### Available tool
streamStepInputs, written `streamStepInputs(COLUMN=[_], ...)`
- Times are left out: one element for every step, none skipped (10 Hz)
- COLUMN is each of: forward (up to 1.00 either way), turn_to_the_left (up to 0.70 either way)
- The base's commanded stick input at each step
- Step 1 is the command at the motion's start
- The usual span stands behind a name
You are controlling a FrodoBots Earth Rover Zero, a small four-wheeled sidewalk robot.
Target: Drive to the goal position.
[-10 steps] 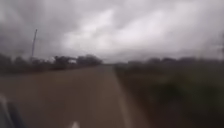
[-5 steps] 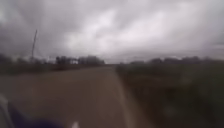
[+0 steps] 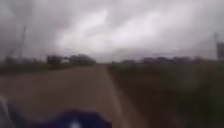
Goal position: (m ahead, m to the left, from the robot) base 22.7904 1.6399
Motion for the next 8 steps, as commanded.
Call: streamStepInputs(forward=[0.85, 0.85, 0.85, 0.85, 0.85, 0.85, 0.85, 0.85], turn_to_the_left=[0.0, 0.0, 0.0, 0.0, 0.0, 0.0, 0.0, 0.0])
